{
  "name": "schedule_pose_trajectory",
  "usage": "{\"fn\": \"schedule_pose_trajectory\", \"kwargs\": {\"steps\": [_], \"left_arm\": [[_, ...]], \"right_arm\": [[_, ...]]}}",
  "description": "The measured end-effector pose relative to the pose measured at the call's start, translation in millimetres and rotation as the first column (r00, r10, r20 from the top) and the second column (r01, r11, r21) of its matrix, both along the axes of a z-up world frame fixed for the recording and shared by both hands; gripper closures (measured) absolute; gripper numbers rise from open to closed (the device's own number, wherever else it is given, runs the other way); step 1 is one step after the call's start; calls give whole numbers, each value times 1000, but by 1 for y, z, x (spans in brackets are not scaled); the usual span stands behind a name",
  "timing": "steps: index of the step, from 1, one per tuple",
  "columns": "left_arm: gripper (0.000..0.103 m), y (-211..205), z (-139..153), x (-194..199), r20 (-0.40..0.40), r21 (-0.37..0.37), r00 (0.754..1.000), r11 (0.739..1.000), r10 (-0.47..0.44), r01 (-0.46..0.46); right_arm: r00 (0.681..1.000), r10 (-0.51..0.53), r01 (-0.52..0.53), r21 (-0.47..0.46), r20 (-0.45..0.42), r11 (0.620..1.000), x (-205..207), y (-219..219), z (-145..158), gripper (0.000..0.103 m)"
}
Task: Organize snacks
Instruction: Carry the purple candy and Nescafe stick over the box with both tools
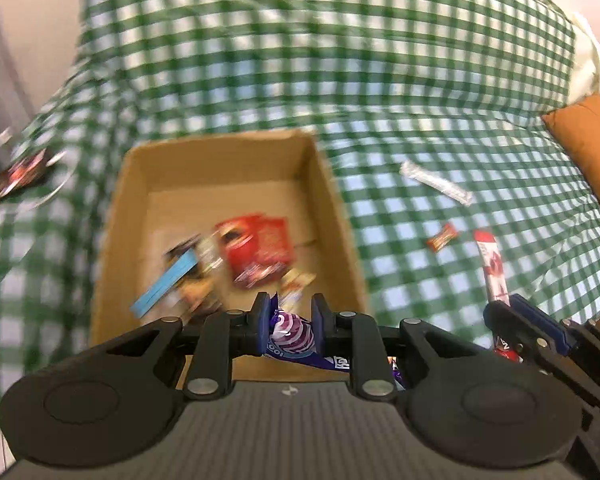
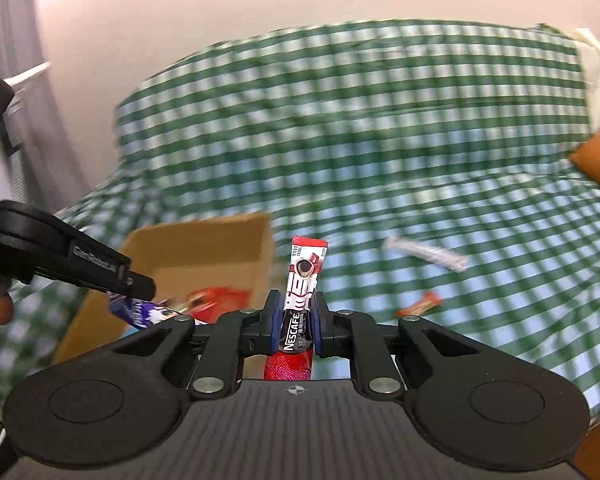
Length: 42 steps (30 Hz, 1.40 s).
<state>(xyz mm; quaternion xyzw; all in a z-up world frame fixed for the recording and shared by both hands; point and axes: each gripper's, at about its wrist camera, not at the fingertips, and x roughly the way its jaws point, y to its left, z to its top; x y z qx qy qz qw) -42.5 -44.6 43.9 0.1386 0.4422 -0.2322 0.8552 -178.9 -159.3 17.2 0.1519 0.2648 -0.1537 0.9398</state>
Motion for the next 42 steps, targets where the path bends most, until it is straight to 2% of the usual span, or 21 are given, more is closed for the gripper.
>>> {"fn": "schedule_pose_trajectory", "kwargs": {"steps": [7,12,23,42], "left_arm": [[79,91,-5,-28,-30,-28,996,996,86,-87],[79,125,3,-42,14,-71,993,991,119,-118],[79,148,14,-58,53,-144,991,983,123,-115],[79,150,5,-47,29,-139,991,982,131,-125]], "right_arm": [[990,138,-139,-46,-37,989,-4,72,11,86],[981,188,-192,-97,-52,977,-7,109,21,86],[975,212,-221,-178,-73,959,-16,141,35,86],[965,230,-249,-172,-126,953,-2,141,27,86]]}}
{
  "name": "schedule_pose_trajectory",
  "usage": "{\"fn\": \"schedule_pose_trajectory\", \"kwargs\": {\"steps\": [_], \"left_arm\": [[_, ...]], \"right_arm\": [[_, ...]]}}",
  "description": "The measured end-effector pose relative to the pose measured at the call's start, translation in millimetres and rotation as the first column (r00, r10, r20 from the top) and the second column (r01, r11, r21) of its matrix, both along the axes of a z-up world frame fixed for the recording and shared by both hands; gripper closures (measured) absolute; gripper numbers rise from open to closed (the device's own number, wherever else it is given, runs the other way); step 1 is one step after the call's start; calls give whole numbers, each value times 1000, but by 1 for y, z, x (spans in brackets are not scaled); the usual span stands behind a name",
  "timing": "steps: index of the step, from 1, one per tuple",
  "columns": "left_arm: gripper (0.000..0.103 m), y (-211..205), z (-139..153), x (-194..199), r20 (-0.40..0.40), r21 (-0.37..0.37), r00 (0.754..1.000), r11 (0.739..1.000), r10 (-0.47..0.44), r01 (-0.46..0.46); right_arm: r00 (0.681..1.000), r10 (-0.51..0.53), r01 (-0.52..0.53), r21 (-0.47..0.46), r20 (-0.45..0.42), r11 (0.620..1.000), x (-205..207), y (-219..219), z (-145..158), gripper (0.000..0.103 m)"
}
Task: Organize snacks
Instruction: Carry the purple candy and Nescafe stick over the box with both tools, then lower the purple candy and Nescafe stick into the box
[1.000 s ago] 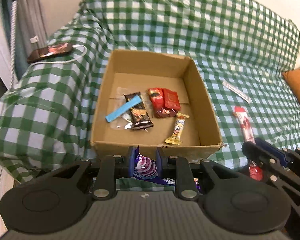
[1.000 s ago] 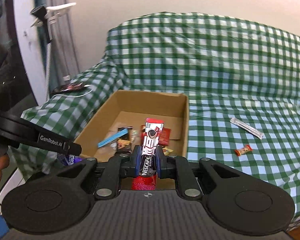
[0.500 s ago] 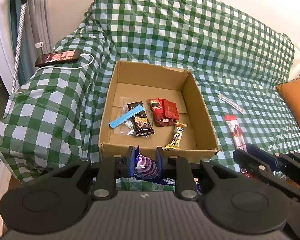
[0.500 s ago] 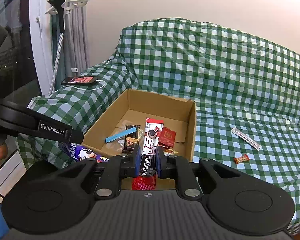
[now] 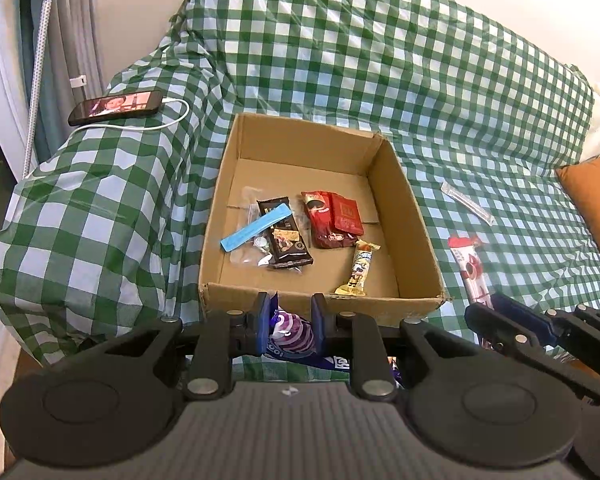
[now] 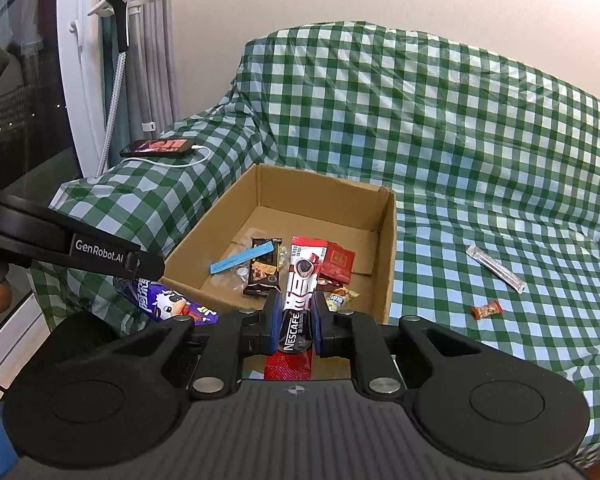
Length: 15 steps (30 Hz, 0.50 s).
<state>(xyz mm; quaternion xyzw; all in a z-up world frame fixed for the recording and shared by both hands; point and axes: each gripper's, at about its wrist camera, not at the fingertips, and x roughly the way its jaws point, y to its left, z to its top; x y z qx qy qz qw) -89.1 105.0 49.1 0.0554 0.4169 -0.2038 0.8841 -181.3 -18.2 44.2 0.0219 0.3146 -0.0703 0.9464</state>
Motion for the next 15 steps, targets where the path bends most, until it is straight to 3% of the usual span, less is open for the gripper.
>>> {"fn": "schedule_pose_trajectory", "kwargs": {"steps": [15], "left_arm": [[79,-13,-8,42,-18,12,999,1000,26,-25]], "right_arm": [[998,-4,5,10,-61,1000,32,-17,-18,86]]}}
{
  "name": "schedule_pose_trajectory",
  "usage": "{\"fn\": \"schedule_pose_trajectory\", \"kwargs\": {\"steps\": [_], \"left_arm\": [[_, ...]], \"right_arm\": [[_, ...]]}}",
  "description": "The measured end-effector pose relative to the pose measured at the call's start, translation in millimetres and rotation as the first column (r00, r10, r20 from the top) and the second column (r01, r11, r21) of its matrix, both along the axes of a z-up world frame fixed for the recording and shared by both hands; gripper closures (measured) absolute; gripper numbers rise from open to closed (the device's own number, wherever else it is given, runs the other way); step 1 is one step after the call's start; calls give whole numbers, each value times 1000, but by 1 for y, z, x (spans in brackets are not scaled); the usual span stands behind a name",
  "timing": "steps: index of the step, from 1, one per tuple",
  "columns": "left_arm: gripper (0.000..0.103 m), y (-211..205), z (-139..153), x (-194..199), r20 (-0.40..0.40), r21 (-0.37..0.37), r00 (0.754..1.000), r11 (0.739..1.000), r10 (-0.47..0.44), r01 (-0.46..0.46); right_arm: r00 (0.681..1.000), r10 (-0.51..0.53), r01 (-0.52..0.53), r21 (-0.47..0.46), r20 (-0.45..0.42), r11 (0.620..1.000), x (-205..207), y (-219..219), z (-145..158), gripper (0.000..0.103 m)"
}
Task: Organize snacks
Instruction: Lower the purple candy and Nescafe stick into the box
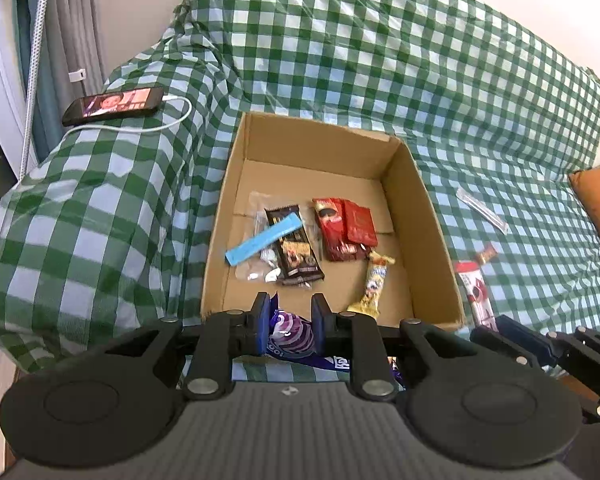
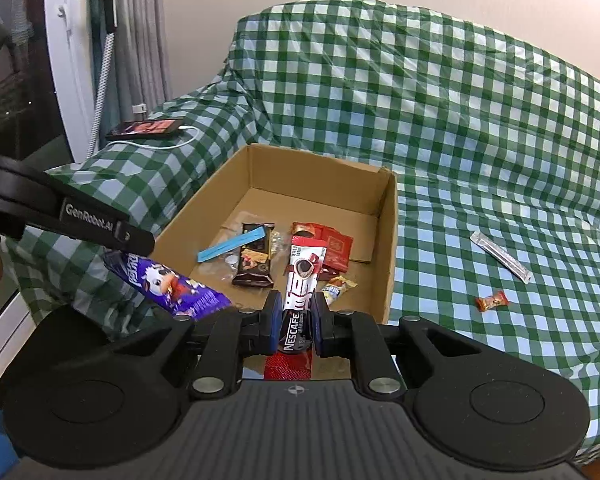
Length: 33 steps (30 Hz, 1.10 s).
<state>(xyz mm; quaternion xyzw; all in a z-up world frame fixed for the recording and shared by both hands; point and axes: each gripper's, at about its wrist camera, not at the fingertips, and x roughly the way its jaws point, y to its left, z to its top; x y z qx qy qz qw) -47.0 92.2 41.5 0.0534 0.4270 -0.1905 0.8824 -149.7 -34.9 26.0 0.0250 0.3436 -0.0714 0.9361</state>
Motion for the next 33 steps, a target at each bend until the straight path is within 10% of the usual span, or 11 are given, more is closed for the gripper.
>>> {"fn": "schedule_pose_trajectory", "kwargs": {"steps": [14,29,32,33], "left_arm": [[79,-38,-7,80,31,40,1000,999,6,-7],[79,-82,-77,166,-38,154,999,988,9,-3],[69,-88,-88,178,-44,178,999,984,9,-1],[45,-88,-90,182,-48,184,999,983,14,-5]], "right_arm": [[999,-41,41,20,-17,999,72,-32,-16,86],[991,-62,70,61,-122,996,155,-63,-74,85],[989,-71,80,68,-134,994,168,-67,-83,80],[988,-76,86,70,-134,994,172,-70,-85,75]]}}
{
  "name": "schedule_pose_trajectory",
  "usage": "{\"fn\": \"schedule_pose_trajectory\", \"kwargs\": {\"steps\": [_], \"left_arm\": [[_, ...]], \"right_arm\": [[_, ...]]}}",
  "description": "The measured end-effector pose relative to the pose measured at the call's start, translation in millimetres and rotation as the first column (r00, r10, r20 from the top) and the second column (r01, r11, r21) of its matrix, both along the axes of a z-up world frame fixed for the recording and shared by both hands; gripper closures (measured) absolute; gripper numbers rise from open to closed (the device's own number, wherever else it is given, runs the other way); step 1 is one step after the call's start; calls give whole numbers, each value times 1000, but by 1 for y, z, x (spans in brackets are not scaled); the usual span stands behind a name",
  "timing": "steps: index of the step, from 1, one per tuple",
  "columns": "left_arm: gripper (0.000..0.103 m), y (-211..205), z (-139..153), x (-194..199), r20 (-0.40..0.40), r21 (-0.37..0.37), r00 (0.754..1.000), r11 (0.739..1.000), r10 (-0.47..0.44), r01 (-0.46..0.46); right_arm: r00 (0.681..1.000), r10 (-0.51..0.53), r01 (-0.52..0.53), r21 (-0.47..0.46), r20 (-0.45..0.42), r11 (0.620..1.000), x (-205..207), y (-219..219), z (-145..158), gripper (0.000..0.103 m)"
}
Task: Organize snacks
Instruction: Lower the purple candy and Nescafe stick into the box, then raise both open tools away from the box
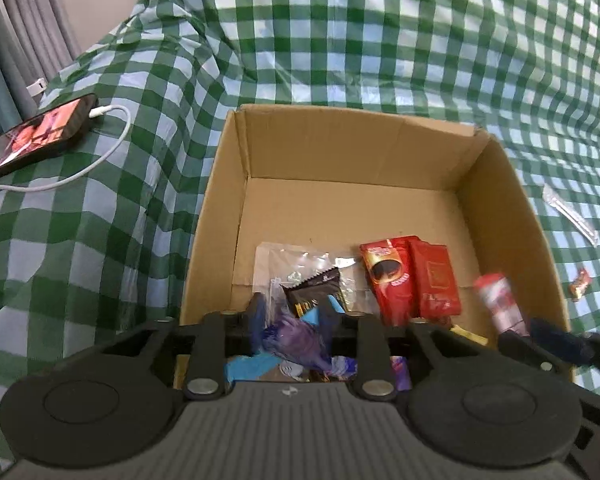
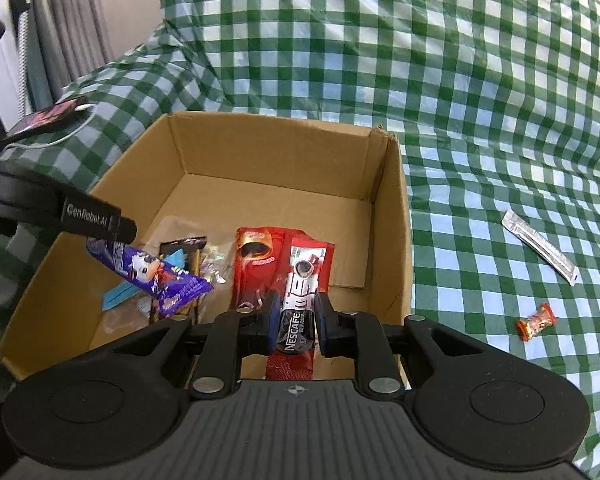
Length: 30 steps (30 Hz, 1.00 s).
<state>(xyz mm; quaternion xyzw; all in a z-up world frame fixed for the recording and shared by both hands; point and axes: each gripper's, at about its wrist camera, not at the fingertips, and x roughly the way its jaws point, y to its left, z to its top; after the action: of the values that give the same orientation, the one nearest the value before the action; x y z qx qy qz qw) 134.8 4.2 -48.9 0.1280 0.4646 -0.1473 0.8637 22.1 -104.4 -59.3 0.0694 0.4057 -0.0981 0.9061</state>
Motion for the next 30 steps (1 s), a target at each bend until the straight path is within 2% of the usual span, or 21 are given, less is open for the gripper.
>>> {"fn": "schedule_pose_trajectory", "kwargs": {"steps": [1,2,5,9,13,18,24,30], "left_arm": [[11,0,0,2,4,8,1000,1000,5,-5],[0,0,2,3,19,19,1000,1000,14,-14],[0,7,15,-7,96,15,995,1000,8,-10],[0,13,25,-30,103,54,994,998,-28,23],[0,32,39,-69,124,51,992,999,-15,9],[0,61,54,-121,127,13,992,1000,17,-19],[0,83,59,-171,137,-11,989,998,55,-54],[0,95,69,-202,156,-29,985,997,70,-66]], "right_arm": [[1000,-4,4,3,-4,1000,4,-2,-1,56],[1000,-14,14,7,-4,1000,7,-5,-1,39],[999,-42,42,4,22,999,9,-10,6,25],[998,-66,66,5,23,998,-8,-9,18,18],[998,-59,59,24,13,998,-37,5,29,12],[998,-36,35,4,45,999,-85,29,45,9],[996,-8,12,-45,87,999,-127,55,63,6],[993,17,-7,-83,119,997,-161,73,73,5]]}}
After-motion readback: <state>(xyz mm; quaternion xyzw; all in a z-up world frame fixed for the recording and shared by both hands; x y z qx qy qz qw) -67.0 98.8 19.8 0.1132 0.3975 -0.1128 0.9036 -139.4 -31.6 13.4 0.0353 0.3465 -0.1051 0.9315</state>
